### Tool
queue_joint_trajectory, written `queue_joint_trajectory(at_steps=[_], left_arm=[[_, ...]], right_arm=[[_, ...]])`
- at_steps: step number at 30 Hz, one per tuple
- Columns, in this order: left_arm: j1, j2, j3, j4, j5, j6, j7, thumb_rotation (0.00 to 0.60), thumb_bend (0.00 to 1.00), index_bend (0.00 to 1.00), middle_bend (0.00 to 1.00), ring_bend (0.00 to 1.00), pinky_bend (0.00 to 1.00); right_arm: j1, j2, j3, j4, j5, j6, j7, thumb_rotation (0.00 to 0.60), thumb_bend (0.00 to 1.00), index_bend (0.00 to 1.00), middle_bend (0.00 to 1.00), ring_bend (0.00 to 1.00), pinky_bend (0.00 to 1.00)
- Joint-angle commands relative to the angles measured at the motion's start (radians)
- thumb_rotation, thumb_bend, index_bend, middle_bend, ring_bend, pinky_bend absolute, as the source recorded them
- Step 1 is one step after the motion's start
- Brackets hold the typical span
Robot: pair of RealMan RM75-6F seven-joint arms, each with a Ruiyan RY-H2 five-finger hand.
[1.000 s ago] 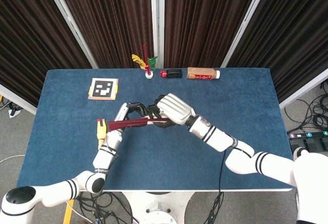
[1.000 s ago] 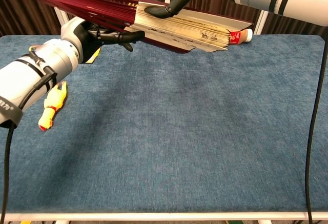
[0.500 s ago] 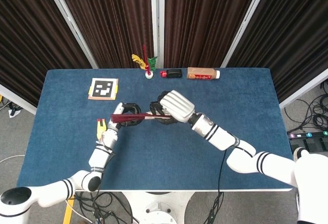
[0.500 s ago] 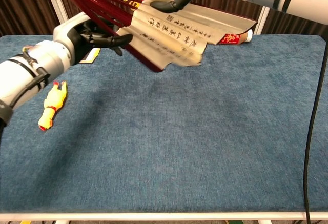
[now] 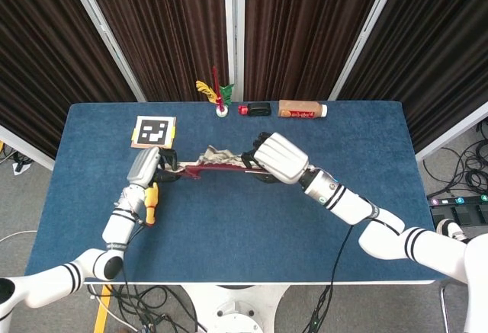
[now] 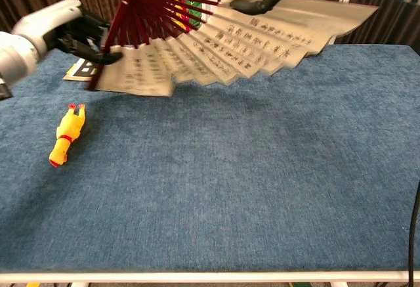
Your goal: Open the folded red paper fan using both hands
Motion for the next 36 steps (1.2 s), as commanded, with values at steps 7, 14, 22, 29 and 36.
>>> queue_joint_trajectory(at_steps=[7, 14, 22, 29, 36], left_arm=[[0.023, 0.075, 0.008, -0.117, -0.038, 0.112, 0.287, 0.600, 0.38, 0.75, 0.71, 0.58, 0.55], [0.020, 0.087, 0.011, -0.171, -0.043, 0.160, 0.430, 0.600, 0.38, 0.74, 0.70, 0.58, 0.55], [0.018, 0.058, 0.030, -0.172, -0.040, 0.191, 0.523, 0.600, 0.38, 0.73, 0.69, 0.57, 0.55], [0.016, 0.006, 0.058, -0.138, -0.013, 0.207, 0.558, 0.600, 0.38, 0.64, 0.66, 0.57, 0.54], [0.008, -0.072, 0.097, -0.037, 0.034, 0.220, 0.596, 0.600, 0.34, 0.47, 0.54, 0.50, 0.49]], right_arm=[[-0.052, 0.113, -0.008, -0.160, -0.025, 0.038, -0.227, 0.600, 1.00, 0.92, 0.71, 0.56, 0.44], [-0.095, 0.164, -0.014, -0.223, -0.034, 0.063, -0.352, 0.600, 1.00, 0.92, 0.71, 0.56, 0.44], [-0.135, 0.151, -0.028, -0.191, -0.052, 0.098, -0.380, 0.600, 1.00, 0.92, 0.71, 0.55, 0.43], [-0.181, 0.071, -0.054, -0.089, -0.104, 0.179, -0.372, 0.600, 0.98, 0.90, 0.71, 0.53, 0.39], [-0.235, -0.075, -0.095, 0.121, -0.164, 0.289, -0.323, 0.600, 0.77, 0.78, 0.64, 0.46, 0.29]])
